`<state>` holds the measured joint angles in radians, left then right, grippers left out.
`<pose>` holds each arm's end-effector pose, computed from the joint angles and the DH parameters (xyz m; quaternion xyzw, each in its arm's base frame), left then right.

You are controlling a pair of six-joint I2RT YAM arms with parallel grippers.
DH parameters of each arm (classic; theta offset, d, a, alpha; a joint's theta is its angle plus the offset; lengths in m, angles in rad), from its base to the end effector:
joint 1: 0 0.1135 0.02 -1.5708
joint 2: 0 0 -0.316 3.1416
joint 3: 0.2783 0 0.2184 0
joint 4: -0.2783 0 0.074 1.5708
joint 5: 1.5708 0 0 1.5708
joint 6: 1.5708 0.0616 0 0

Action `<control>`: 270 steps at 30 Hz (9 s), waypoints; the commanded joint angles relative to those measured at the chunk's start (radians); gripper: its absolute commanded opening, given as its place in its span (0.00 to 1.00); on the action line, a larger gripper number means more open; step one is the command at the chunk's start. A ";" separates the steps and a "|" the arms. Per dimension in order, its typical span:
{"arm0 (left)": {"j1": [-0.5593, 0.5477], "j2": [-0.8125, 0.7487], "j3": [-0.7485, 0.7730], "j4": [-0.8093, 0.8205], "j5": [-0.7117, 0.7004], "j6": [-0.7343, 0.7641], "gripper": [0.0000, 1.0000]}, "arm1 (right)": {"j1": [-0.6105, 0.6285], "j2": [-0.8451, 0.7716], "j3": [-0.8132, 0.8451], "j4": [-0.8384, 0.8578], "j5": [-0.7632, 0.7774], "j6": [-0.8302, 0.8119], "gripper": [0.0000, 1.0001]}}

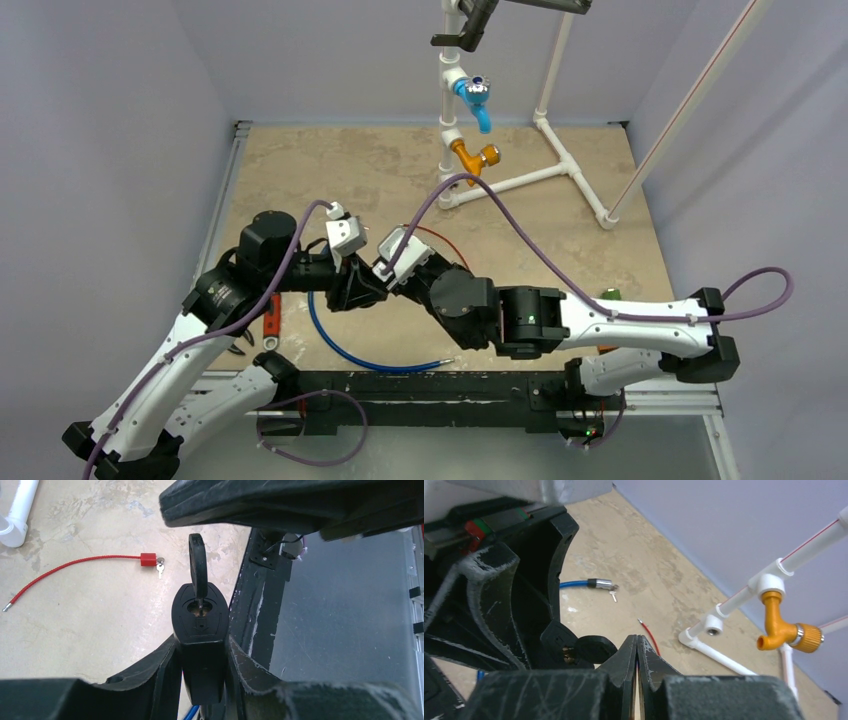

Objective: Unlock with the key

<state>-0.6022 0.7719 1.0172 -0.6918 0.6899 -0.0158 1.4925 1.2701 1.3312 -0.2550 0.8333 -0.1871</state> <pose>0.0539 -0.0846 0.3906 0.4027 0.7102 -0.4251 0.3908 0.0647 0.2413 0.4658 -0.3541 0.6629 0.1046 0.6514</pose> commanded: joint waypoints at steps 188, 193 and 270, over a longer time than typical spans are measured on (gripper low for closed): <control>0.010 -0.005 0.182 -0.056 -0.030 0.480 0.00 | -0.313 -0.114 -0.108 0.096 -0.956 0.360 0.00; 0.011 -0.004 0.196 -0.051 -0.115 0.531 0.00 | -0.313 -0.078 -0.115 0.114 -0.861 0.509 0.00; 0.061 -0.017 0.076 -0.079 0.132 0.309 0.59 | -0.324 -0.283 -0.341 0.539 -0.942 0.462 0.00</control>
<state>-0.5442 0.7597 1.0676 -0.8486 0.7528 0.2981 1.1702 1.0008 0.9981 0.0422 -0.1215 0.2203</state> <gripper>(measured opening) 0.672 0.279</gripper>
